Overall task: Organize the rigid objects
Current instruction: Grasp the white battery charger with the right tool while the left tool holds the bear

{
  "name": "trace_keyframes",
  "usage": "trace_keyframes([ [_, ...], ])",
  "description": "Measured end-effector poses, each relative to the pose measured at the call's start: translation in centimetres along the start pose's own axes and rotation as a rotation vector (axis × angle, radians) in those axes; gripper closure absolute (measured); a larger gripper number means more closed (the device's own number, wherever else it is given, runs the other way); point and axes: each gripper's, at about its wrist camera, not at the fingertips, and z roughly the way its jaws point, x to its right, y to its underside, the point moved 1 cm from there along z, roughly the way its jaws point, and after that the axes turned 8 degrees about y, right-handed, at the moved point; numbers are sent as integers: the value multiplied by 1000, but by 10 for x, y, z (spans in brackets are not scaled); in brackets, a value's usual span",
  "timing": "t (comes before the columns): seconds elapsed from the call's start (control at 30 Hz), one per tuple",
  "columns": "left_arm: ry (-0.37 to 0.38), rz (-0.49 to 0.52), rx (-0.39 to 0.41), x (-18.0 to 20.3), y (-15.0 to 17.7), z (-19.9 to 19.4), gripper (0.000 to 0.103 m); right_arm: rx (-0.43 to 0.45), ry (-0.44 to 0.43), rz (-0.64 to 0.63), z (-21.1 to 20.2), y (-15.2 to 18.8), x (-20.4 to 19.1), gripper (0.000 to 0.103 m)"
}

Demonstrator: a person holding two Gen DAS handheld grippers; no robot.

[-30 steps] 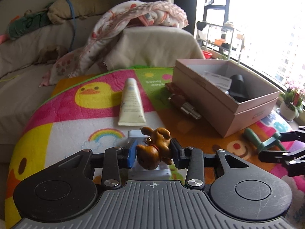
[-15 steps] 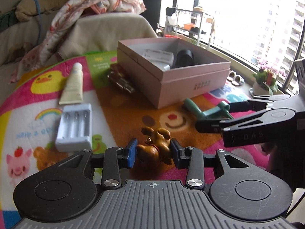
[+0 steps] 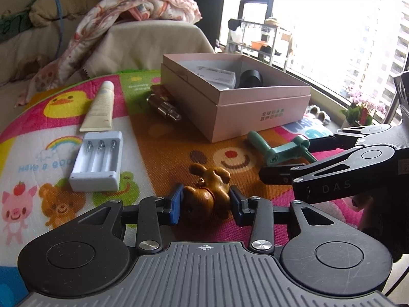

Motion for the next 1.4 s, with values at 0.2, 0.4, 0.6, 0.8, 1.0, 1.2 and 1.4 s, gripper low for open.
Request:
trace_keyframes([
  [0.2, 42, -73, 38, -10, 3, -3, 60, 0, 58, -71, -12, 8, 14, 12],
  [0.4, 77, -131, 61, -18, 4, -5, 60, 54, 341, -86, -21, 8, 47, 11],
  [0.6, 58, -106, 59, -14, 4, -4, 60, 72, 129, -82, -33, 4, 32, 11],
  [0.8, 50, -95, 58, -12, 4, -4, 60, 57, 98, -174, -7, -4, 7, 11],
  [1.0, 52, -97, 59, -12, 4, -4, 60, 28, 62, -152, 12, -18, 10, 11],
  [1.2, 62, -116, 62, -16, 5, -7, 61, 104, 27, -163, -20, -18, -5, 11],
  [1.4, 3, -140, 46, -36, 23, -45, 61, 118, -155, -104, -35, -44, -47, 11],
])
